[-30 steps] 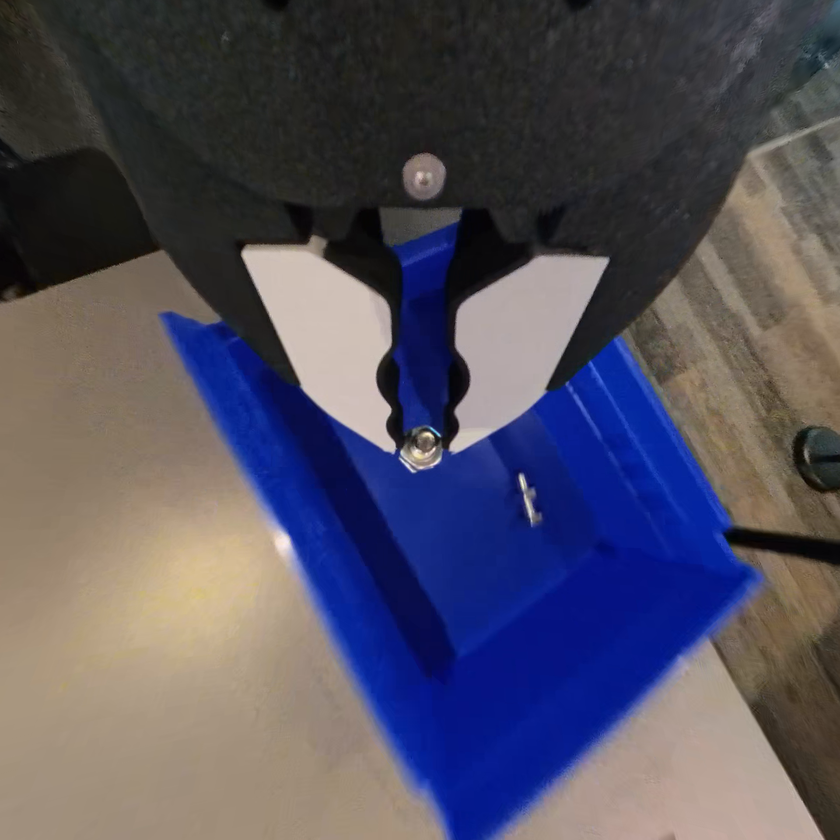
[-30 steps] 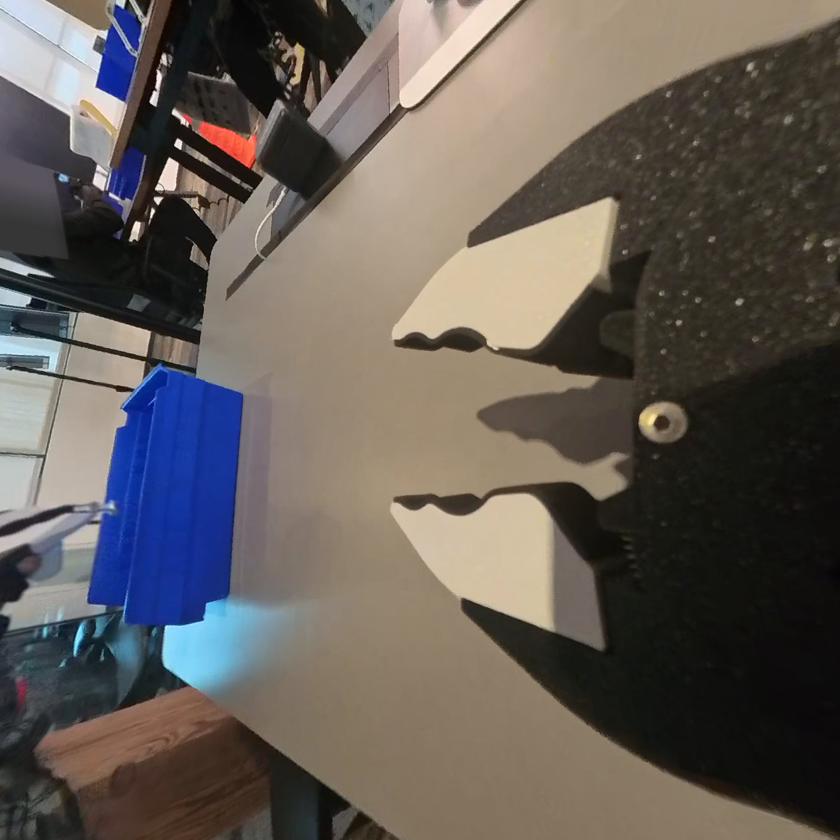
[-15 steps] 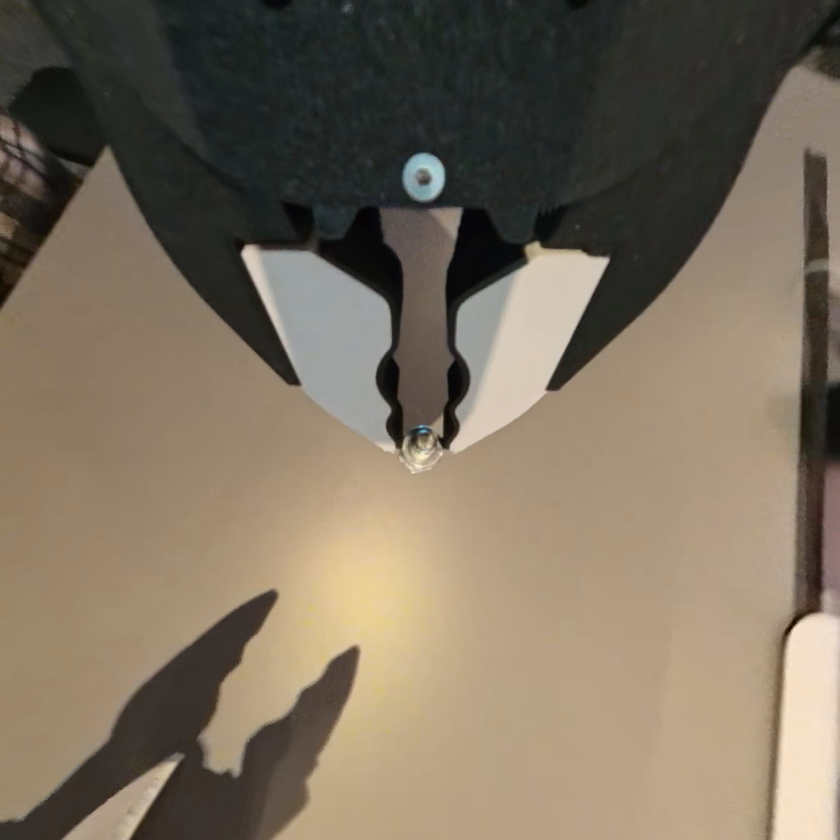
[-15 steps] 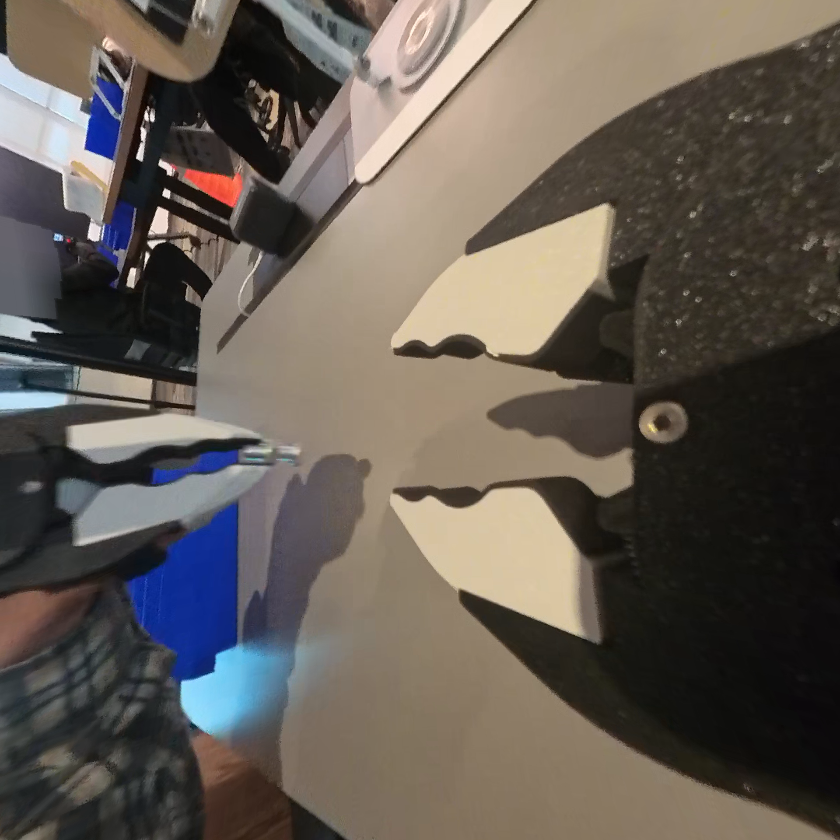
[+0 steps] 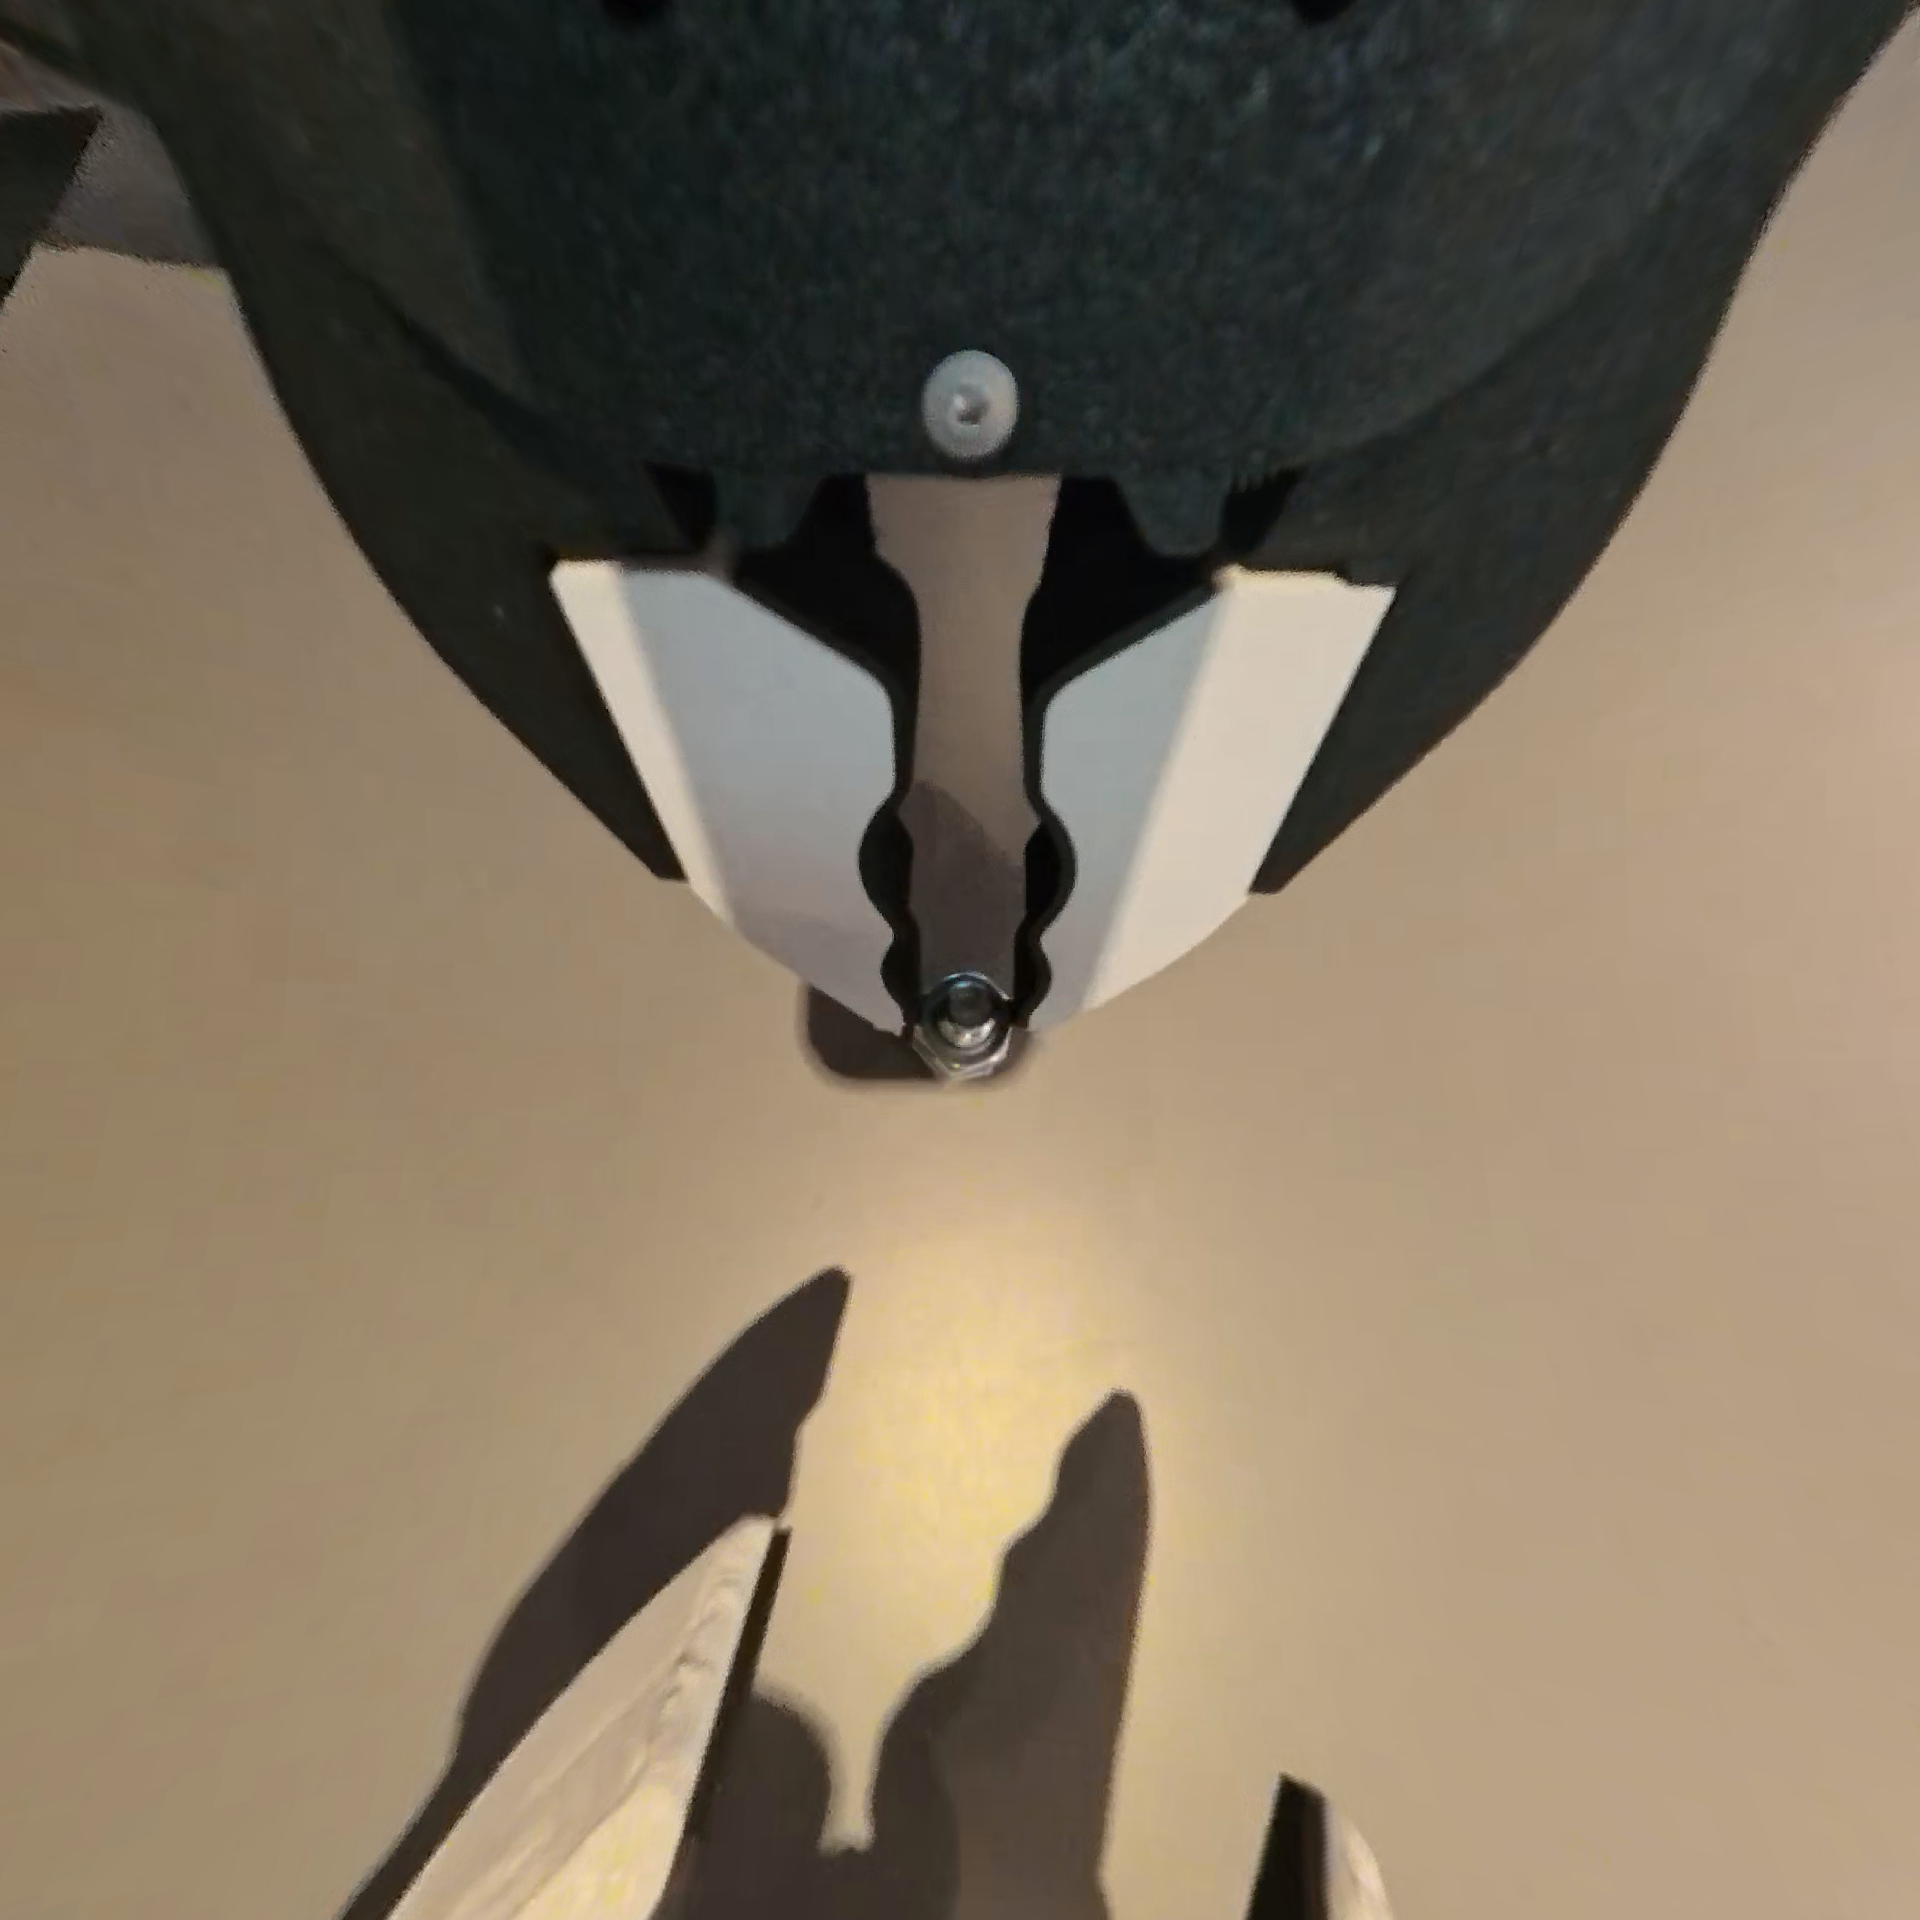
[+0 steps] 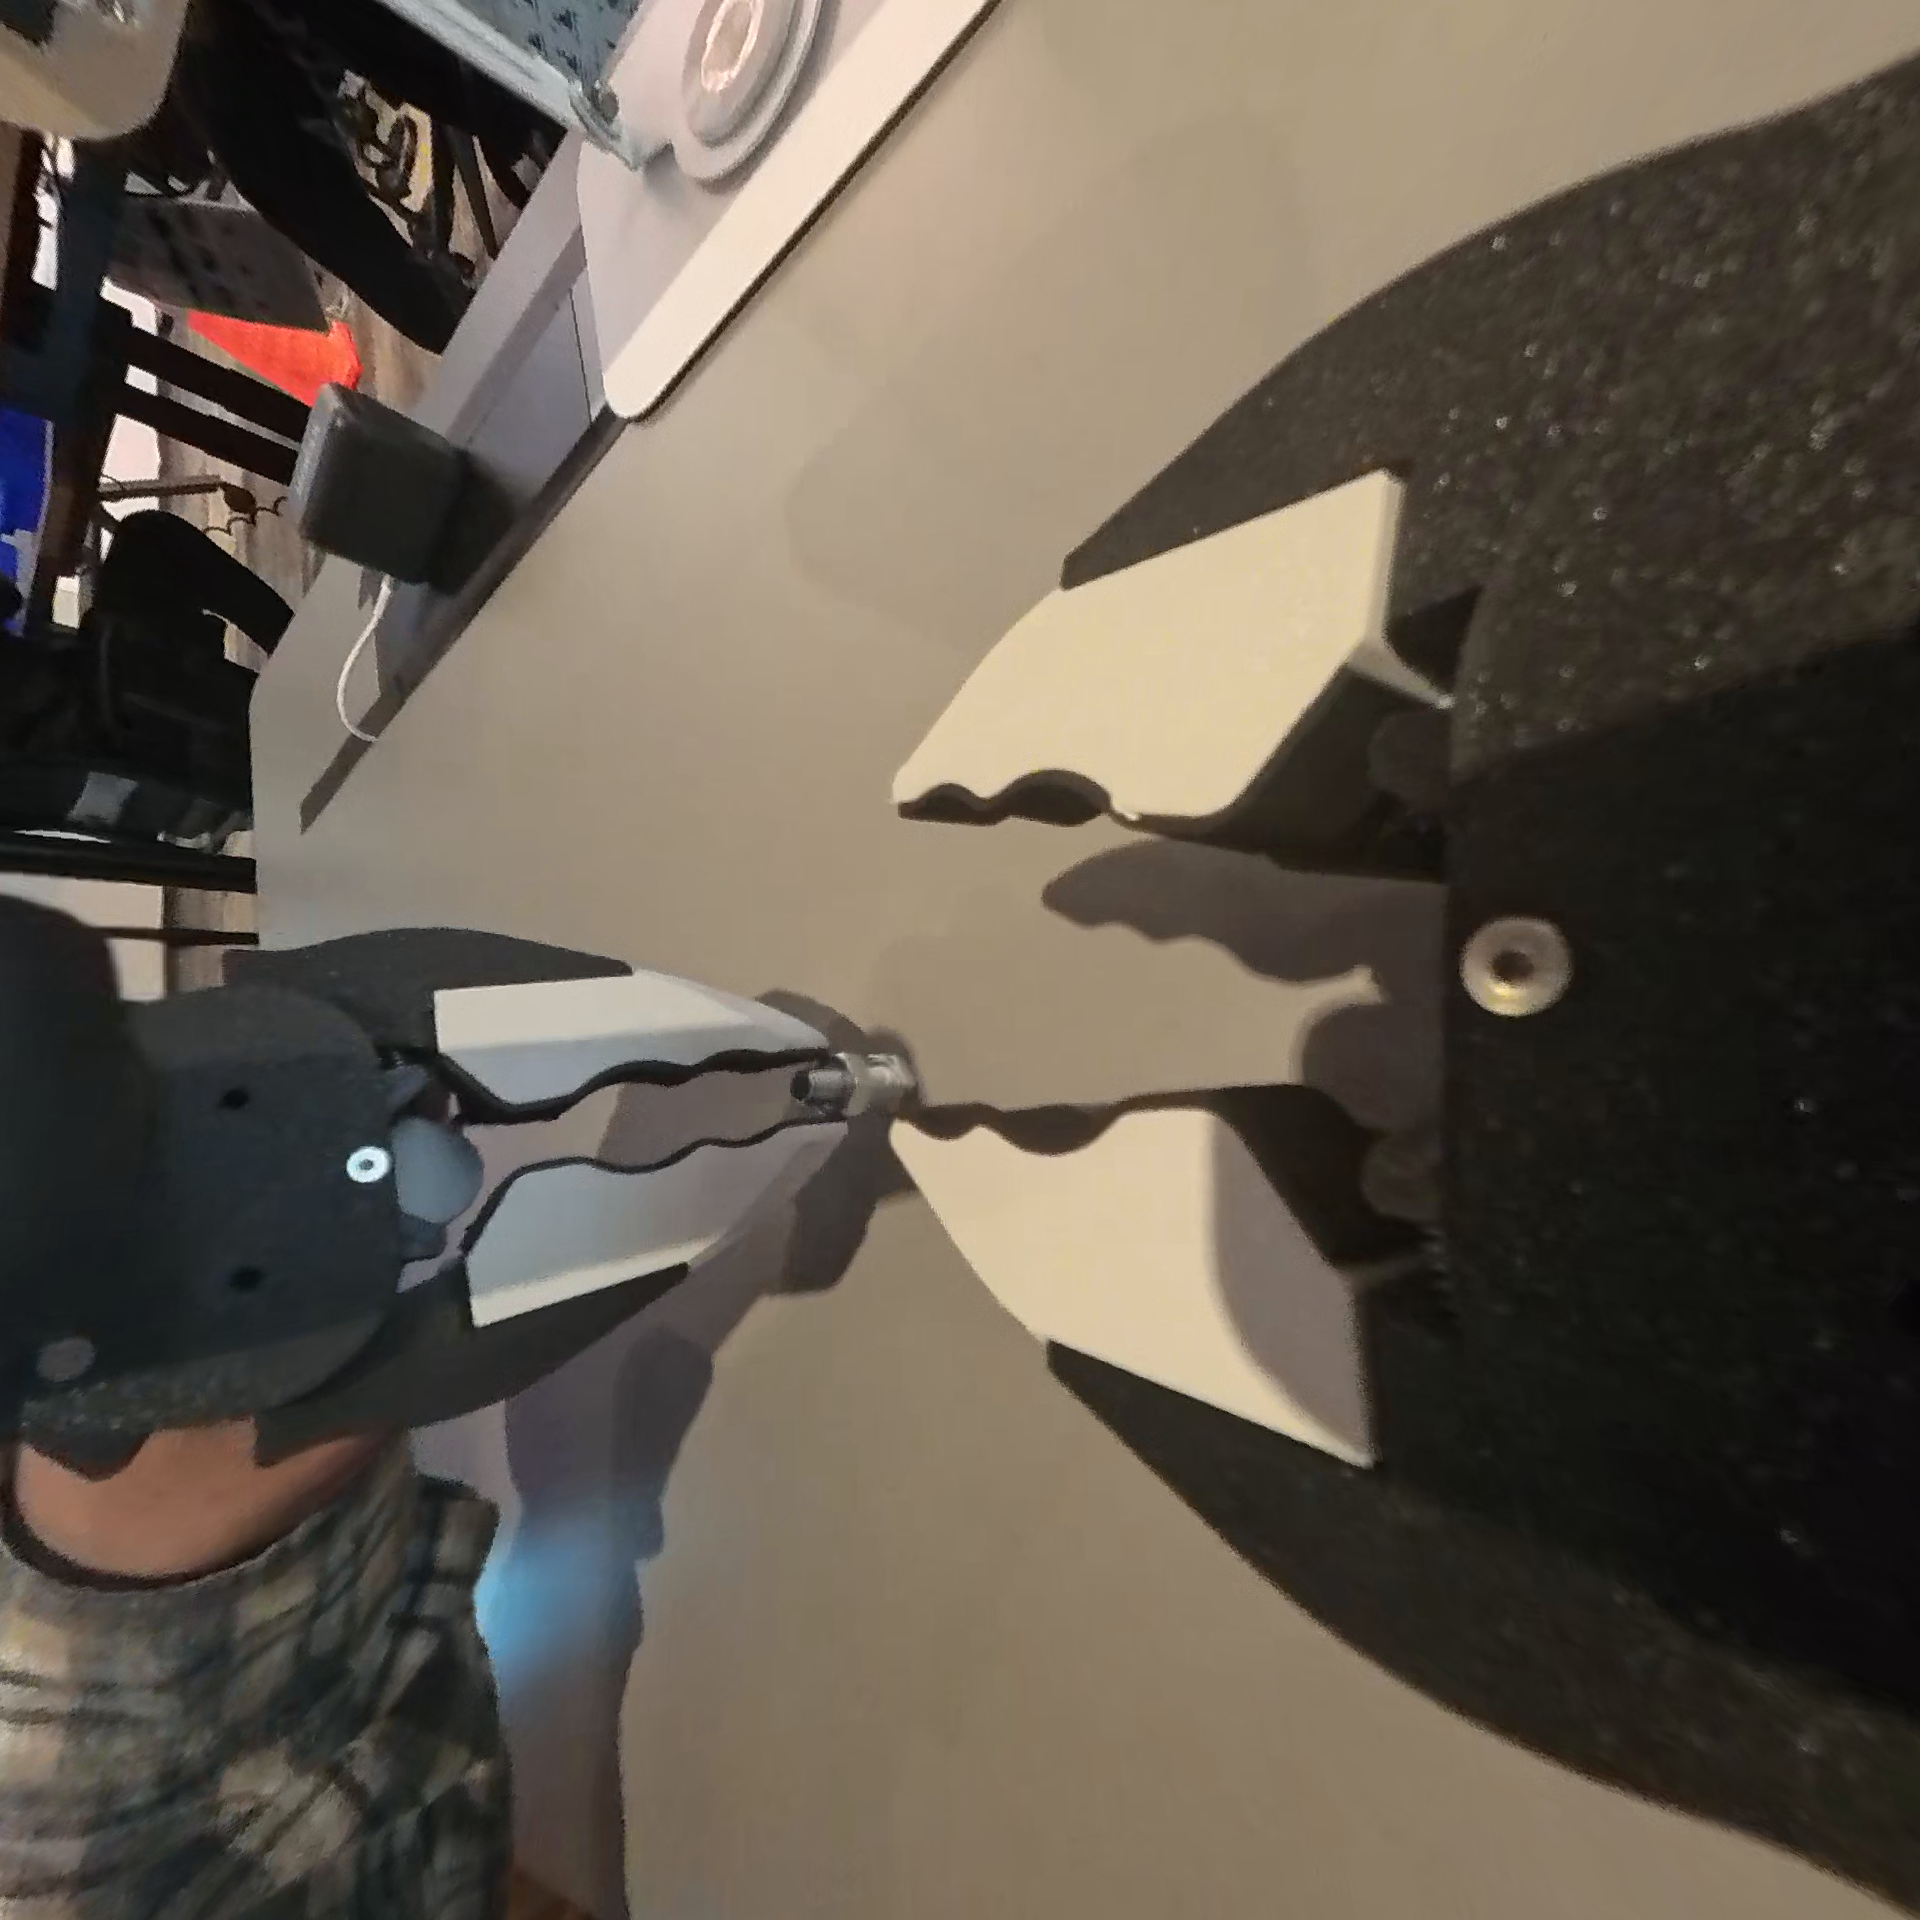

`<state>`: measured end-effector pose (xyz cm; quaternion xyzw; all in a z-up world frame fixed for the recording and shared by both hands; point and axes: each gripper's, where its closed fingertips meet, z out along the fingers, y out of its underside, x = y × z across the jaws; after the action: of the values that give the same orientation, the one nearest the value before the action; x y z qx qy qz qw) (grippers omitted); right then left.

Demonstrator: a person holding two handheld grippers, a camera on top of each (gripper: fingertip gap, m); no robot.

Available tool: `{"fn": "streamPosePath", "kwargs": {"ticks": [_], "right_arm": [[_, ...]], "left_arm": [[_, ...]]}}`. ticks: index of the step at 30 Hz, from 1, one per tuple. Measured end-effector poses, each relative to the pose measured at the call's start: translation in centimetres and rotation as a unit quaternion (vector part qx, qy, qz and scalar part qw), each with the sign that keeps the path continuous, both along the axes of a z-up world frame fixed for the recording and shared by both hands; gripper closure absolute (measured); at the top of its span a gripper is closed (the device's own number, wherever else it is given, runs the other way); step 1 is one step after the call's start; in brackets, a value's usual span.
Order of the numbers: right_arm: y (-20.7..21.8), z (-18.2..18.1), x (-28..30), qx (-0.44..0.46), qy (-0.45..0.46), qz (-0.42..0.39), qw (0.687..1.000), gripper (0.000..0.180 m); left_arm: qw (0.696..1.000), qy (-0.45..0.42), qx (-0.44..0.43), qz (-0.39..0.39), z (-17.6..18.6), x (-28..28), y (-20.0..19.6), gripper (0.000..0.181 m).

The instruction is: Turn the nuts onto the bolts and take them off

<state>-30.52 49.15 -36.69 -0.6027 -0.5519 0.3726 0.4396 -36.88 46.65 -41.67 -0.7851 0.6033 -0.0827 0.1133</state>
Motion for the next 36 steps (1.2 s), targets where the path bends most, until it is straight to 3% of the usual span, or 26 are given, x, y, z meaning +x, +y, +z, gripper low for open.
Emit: {"fn": "streamPosePath", "kwargs": {"ticks": [1,4,10,15,19,30,36], "right_arm": [[-0.1,-0.2,-0.1,-0.001,-0.004,0.004,1.0,0.128],[-0.3,-0.8,-0.3,-0.002,-0.018,0.01,1.0,0.128],[-1.3,-0.8,-1.2,0.003,-0.016,0.025,1.0,0.138],[-3.0,-1.4,-3.9,0.01,-0.027,0.063,0.998,0.145],[-3.1,-2.3,-5.6,0.022,-0.061,0.07,0.995,0.15],[-2.9,-4.5,-7.3,0.001,-0.128,0.087,0.988,0.168],[-3.3,-3.9,-7.6,-0.001,-0.112,0.094,0.989,0.171]], "left_arm": [[1.0,-0.004,0.0,-0.001,0.0,0.0,0.0,0.164],[1.0,-0.022,0.004,-0.001,0.0,0.1,-0.1,0.163],[0.99,-0.131,0.03,0.041,1.7,-1.4,0.1,0.135],[0.944,-0.31,0.067,0.09,4.4,-3.5,-0.4,0.13],[0.903,-0.401,0.102,0.115,5.2,-4.8,-0.8,0.134],[0.914,-0.384,0.081,0.105,4.1,-4.3,-1.7,0.134],[0.915,-0.382,0.081,0.104,3.7,-3.8,-1.8,0.133]]}}
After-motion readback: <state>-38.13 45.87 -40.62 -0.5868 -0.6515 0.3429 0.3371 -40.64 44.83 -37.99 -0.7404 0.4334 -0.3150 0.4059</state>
